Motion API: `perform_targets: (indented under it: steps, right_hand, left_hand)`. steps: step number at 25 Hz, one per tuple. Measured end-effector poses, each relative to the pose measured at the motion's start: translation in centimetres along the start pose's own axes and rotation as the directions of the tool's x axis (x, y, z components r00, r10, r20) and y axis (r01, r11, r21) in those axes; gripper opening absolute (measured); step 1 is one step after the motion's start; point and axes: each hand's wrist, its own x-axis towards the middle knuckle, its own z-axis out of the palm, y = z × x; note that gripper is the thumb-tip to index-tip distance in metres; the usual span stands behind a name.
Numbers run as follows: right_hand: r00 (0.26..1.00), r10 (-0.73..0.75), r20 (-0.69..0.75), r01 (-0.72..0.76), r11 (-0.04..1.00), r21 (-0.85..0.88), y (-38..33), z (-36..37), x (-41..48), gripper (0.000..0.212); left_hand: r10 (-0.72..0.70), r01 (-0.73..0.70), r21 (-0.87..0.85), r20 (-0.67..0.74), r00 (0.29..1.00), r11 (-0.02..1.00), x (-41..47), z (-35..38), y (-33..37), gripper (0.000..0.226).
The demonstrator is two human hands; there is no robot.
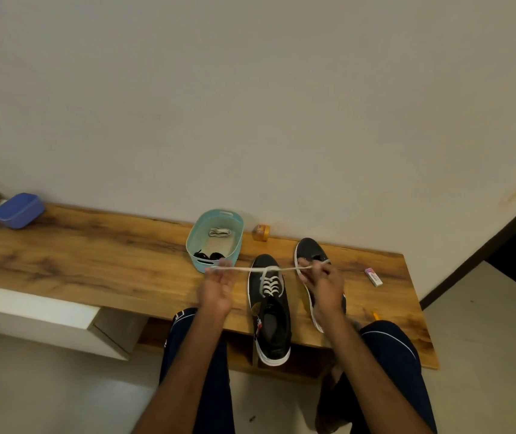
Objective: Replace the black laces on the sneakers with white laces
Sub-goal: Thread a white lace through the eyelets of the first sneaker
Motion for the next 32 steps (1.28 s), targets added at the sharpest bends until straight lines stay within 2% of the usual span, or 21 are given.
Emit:
perform_targets:
  steps: [2, 4, 5, 6, 7, 8, 9, 10, 11, 12, 13, 14, 15, 16, 19, 22, 24, 28, 29, 30, 32]
  right_hand:
    - [0.979, 0.165, -0.116, -0.126, 0.949, 0.288, -0.6, -3.3, 1.5, 0.013]
    - [0.947, 0.24, -0.214, -0.135, 0.902, 0.41, -0.6, -5.8, 2.8, 0.011]
    - [0.94, 0.24, -0.242, -0.125, 0.904, 0.41, -0.4, -6.3, 3.2, 0.01]
    - [0.946, 0.206, -0.25, -0.111, 0.931, 0.349, 0.0, -6.4, 3.4, 0.009]
    - [0.964, 0.129, -0.231, -0.077, 0.972, 0.22, 0.4, -6.2, 3.5, 0.008]
    - [0.983, 0.017, -0.183, -0.01, 0.999, 0.039, 0.8, -5.9, 3.4, 0.008]
    - [0.988, -0.12, -0.101, 0.101, 0.979, -0.179, 1.1, -5.6, 3.1, 0.012]
    - [0.964, -0.262, 0.04, 0.256, 0.882, -0.397, 1.3, -5.6, 2.7, 0.019]
    - [0.908, -0.341, 0.243, 0.418, 0.709, -0.568, 1.7, -5.5, 2.3, 0.026]
    - [0.838, -0.307, 0.452, 0.546, 0.485, -0.683, 2.3, -5.5, 2.0, 0.031]
    - [0.779, -0.194, 0.596, 0.626, 0.268, -0.732, 2.9, -5.3, 1.5, 0.034]
    - [0.752, -0.075, 0.655, 0.659, 0.111, -0.744, 3.6, -5.3, 1.0, 0.036]
    - [0.75, -0.003, 0.661, 0.661, 0.039, -0.75, 4.3, -5.2, 0.6, 0.038]
    - [0.759, 0.016, 0.651, 0.651, 0.035, -0.759, 4.9, -5.0, 0.3, 0.038]
    - [0.771, -0.016, 0.637, 0.636, 0.077, -0.768, 5.4, -4.7, 0.0, 0.027]
    - [0.763, -0.082, 0.641, 0.645, 0.041, -0.763, 5.1, -4.5, 0.0, 0.014]
    - [0.776, -0.093, 0.624, 0.631, 0.065, -0.773, 5.2, -4.5, -0.2, 0.013]
    - [0.851, 0.007, 0.526, 0.491, 0.349, -0.799, 5.4, -3.3, -0.6, 0.017]
    - [0.862, 0.005, 0.507, 0.469, 0.371, -0.801, 5.4, -3.1, -0.6, 0.014]
    - [0.869, -0.021, 0.495, 0.469, 0.353, -0.809, 5.3, -2.9, -0.5, 0.008]
    - [0.878, -0.097, 0.469, 0.478, 0.239, -0.845, 5.0, -3.0, -0.1, 0.006]
  left_hand:
    - [0.043, -0.05, -0.046, -0.135, 0.99, 0.998, 1.7, -0.9, 2.7, 0.032]
    - [0.183, -0.128, 0.222, -0.246, 0.952, 0.967, 3.0, -1.3, 4.0, 0.023]
    - [0.28, -0.158, 0.425, -0.241, 0.929, 0.891, 3.5, -1.4, 3.9, 0.018]
    - [0.382, -0.196, 0.636, -0.168, 0.909, 0.746, 3.8, -1.4, 3.6, 0.02]
    - [0.453, -0.248, 0.819, -0.017, 0.891, 0.517, 3.9, -1.5, 3.0, 0.023]
    - [0.434, -0.309, 0.926, 0.191, 0.881, 0.219, 3.7, -1.7, 2.3, 0.025]
    - [0.311, -0.368, 0.926, 0.376, 0.873, -0.087, 3.4, -1.9, 1.4, 0.025]
    - [0.138, -0.419, 0.842, 0.485, 0.863, -0.341, 3.1, -2.1, 0.3, 0.024]
    - [-0.019, -0.456, 0.72, 0.524, 0.851, -0.523, 2.7, -2.4, -0.7, 0.023]
    - [-0.127, -0.474, 0.607, 0.525, 0.842, -0.638, 2.4, -2.6, -1.5, 0.022]
    - [-0.183, -0.477, 0.535, 0.51, 0.84, -0.697, 2.2, -2.7, -2.2, 0.022]
    - [-0.199, -0.47, 0.518, 0.494, 0.847, -0.715, 2.2, -2.7, -2.7, 0.021]
    - [-0.2, -0.463, 0.533, 0.478, 0.855, -0.708, 2.2, -2.7, -3.0, 0.022]
    - [-0.199, -0.462, 0.557, 0.468, 0.861, -0.69, 2.2, -2.7, -3.1, 0.024]
    - [-0.206, -0.491, 0.595, 0.483, 0.851, -0.637, 2.0, -2.5, -3.4, 0.041]
    - [-0.203, -0.517, 0.57, 0.523, 0.828, -0.639, 2.0, -2.5, -3.9, 0.022]
    - [-0.202, -0.526, 0.577, 0.532, 0.822, -0.625, 1.9, -2.4, -4.1, 0.011]
    - [-0.128, -0.497, 0.685, 0.516, 0.847, -0.533, 1.7, -2.3, -4.2, 0.006]
    - [-0.1, -0.483, 0.706, 0.511, 0.854, -0.517, 1.7, -2.3, -4.1, 0.005]
    - [-0.074, -0.467, 0.712, 0.508, 0.858, -0.524, 1.7, -2.3, -3.9, 0.005]
    - [-0.029, -0.419, 0.649, 0.522, 0.852, -0.635, 1.8, -2.3, -3.3, 0.007]
